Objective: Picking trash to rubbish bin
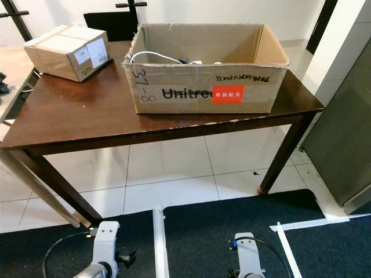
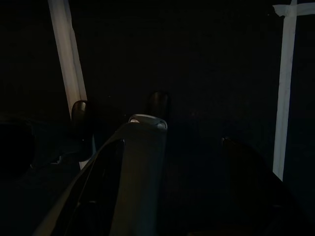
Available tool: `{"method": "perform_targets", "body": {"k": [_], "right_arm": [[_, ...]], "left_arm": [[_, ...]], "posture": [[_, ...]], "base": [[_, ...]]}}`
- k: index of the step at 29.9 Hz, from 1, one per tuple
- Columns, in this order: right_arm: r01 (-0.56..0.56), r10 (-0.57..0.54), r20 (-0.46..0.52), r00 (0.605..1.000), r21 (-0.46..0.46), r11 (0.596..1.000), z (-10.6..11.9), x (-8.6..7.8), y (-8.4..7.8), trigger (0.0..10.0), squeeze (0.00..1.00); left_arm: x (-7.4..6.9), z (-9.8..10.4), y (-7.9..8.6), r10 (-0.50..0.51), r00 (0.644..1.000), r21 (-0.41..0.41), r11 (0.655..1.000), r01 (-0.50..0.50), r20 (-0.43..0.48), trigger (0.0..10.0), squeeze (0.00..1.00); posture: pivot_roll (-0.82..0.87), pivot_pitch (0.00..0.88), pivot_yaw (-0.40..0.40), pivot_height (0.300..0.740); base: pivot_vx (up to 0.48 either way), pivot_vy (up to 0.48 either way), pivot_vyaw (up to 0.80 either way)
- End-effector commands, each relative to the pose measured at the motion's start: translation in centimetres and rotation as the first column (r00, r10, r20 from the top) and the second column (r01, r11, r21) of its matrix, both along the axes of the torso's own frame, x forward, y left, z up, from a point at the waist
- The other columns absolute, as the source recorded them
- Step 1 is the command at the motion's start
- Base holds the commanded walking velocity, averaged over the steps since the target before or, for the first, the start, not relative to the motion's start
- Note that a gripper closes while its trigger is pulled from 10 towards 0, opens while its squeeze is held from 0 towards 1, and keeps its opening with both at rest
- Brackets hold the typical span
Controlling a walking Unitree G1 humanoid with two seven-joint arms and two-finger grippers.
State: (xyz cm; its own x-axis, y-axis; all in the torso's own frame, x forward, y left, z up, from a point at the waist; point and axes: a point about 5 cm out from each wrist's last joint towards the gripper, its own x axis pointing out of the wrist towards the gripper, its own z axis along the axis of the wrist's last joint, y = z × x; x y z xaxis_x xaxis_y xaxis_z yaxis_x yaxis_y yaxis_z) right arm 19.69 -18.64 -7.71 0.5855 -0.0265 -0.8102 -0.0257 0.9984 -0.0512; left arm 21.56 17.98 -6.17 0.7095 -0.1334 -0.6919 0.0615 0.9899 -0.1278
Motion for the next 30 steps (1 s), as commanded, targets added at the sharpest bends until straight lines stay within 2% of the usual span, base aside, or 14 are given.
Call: {"method": "perform_targets", "body": {"k": [1,15,23,30], "right_arm": [[0.012,-0.011,-0.033,0.999,0.006,1.0,-0.5,-0.92,0.04,10.0,0.0],[0.012,-0.012,-0.031,0.999,0.005,1.0,-0.49,-0.9,0.05,10.0,0.0],[0.014,-0.014,-0.031,0.999,0.003,1.0,-0.48,-0.89,0.01,10.0,0.0],[0.015,-0.015,-0.031,0.999,0.003,1.0,-0.49,-0.92,-0.03,10.0,0.0]], "left_arm": [[-0.75,-0.46,0.23,-0.004,0.999,0.005,1.0,0.004,-0.033,10.0,0.0],[-0.6,-0.39,0.19,-0.01,0.999,0.02,1.0,0.011,-0.03,10.0,0.0],[-0.44,-0.29,0.0,-0.051,0.998,0.039,0.998,0.052,-0.022,10.0,0.0],[-0.45,-0.31,-0.01,-0.052,0.998,0.046,0.998,0.053,-0.022,10.0,0.0]], "posture": [[-0.01,0.135,0.031,0.74],[-0.01,0.133,0.034,0.74],[-0.02,0.13,0.037,0.74],[-0.02,0.127,0.039,0.74]], "base": [[0.0,0.0,0.0],[0.0,0.0,0.0],[0.0,0.0,0.0],[0.0,-0.437,0.0]]}}
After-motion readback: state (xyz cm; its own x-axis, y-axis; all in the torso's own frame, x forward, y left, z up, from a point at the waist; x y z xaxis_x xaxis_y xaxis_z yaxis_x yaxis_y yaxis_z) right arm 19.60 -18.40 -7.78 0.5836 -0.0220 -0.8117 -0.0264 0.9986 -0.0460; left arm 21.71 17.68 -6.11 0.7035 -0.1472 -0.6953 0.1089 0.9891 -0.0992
